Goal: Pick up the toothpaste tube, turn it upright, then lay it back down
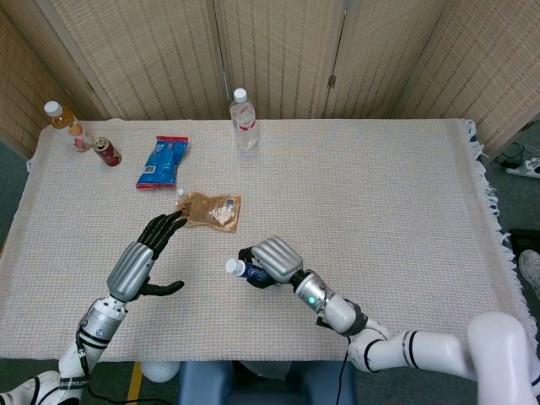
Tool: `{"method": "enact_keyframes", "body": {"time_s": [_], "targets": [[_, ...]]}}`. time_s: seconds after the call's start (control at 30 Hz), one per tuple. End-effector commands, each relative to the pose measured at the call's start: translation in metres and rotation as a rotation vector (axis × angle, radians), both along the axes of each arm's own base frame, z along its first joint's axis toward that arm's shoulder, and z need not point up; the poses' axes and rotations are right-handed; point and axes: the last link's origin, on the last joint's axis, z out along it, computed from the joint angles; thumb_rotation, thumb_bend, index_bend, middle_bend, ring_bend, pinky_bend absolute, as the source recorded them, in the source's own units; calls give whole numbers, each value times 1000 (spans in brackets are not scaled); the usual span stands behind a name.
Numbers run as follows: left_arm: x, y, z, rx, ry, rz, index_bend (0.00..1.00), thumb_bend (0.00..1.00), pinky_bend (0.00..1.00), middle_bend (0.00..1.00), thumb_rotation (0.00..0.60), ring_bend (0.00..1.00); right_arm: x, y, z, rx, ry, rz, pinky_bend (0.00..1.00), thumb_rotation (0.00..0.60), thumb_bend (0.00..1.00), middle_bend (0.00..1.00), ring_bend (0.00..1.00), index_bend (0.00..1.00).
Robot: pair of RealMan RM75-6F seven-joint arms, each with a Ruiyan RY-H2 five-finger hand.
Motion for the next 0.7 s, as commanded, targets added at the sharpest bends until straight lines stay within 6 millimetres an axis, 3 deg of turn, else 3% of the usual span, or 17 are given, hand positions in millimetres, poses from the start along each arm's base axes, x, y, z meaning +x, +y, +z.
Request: {"method": "enact_keyframes", "body": {"time_s": [0.03,0.1,0.2,0.27,0.37,0.4,0.53,0.67,0.7], "targets": [[-5,-1,3,5,27,14,0,118,0,35,54,0,-2,-6,6,-17,198,50,582,600,717,678,749,854],[-7,0,5,13,43,22,0,119,0,35,57,0,-1,-4,-1,-21,220,51,533,600,717,629,702,782],[-10,-1,6,11,61,36,0,118,0,35,57,0,1,-1,-10,-2,245,42,462,600,717,523,590,589],[-13,-1,6,11,76,43,0,118,0,35,59,0,1,1,-14,16,256,38,397,600,717,417,483,396],[-18,-1,8,17,105,61,0,118,0,34,57,0,3,4,-15,32,218,11,250,600,718,178,300,72],[-20,-1,9,18,109,65,0,118,0,35,57,0,4,5,-14,37,196,-1,211,600,718,114,252,18],[-28,2,14,46,129,87,0,118,0,35,60,0,1,4,0,16,104,-24,157,600,717,37,185,0],[-37,6,23,113,130,117,60,118,0,77,72,36,-14,2,28,-62,46,-33,165,600,717,68,219,0],[-42,7,27,136,135,131,86,119,0,100,107,62,-21,2,38,-91,31,-39,173,600,717,103,243,8]]}}
